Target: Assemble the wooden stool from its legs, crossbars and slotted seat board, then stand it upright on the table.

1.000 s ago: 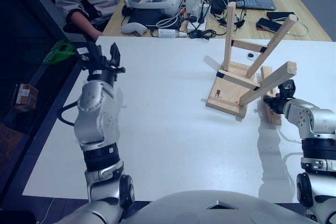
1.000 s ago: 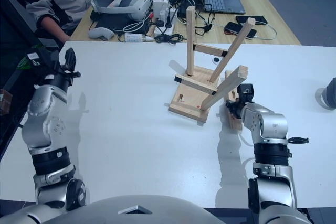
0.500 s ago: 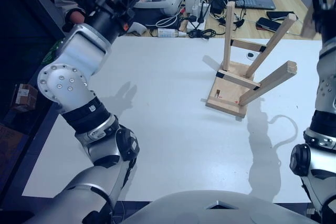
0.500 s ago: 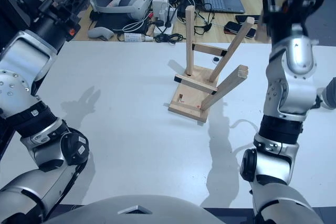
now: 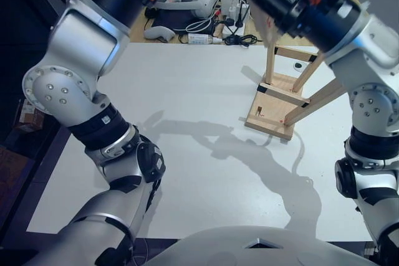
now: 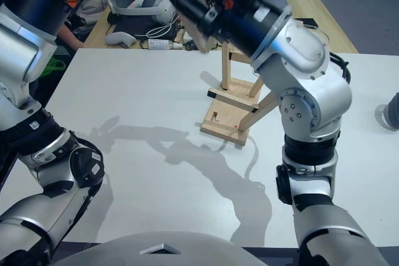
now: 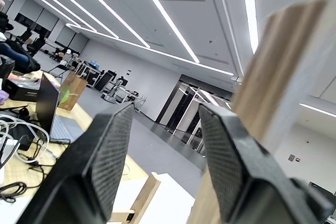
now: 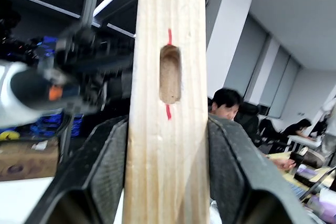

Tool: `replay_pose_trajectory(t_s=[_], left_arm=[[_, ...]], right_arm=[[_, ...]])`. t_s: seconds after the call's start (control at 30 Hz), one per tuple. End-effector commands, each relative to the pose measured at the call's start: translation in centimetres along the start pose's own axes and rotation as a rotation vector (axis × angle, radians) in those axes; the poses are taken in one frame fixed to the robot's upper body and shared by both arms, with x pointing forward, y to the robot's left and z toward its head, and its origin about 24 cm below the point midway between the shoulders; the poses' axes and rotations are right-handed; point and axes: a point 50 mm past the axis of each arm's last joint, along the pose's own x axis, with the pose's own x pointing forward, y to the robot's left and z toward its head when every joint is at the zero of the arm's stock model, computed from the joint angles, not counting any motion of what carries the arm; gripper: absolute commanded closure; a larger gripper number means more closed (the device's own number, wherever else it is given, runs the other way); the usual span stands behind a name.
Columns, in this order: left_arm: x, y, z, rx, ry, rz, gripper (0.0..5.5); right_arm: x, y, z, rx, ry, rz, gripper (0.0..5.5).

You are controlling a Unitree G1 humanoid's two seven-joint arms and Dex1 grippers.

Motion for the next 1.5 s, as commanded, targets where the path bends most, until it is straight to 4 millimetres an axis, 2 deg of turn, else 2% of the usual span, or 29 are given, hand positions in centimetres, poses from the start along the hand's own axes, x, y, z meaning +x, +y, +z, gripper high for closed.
replay_pose_trajectory(t_s=[0.03,0.27,0.63,1.07,1.3,1.5], left_arm=[[-0.3,-0.8,-0.4,0.025,0.019,-0.046,3.23],[-0.9,-1.4,-2.3,0.063,0.108,-0.092,3.23],[-1.0,-1.4,-2.9,0.058,0.123,-0.097,3.23],[-1.1,-1.1,-2.6,0.001,0.113,-0.094,3.23],[-1.4,-1.8,-3.1,0.008,0.164,-0.141,4.22],[-1.7,-1.5,-3.3,0.027,0.197,-0.142,4.44]], right_arm=[[0.0,0.4,-0.3,-0.012,0.018,-0.004,3.45],[0.3,-0.7,-0.4,-0.018,0.005,-0.115,3.45],[0.3,0.8,-1.2,-0.087,0.069,0.036,3.45],[-0.8,0.9,-1.8,-0.367,0.139,0.106,3.45],[-0.9,1.0,-2.1,-0.428,0.141,0.125,3.45],[-1.2,0.8,-2.2,-0.513,0.164,0.167,3.45]])
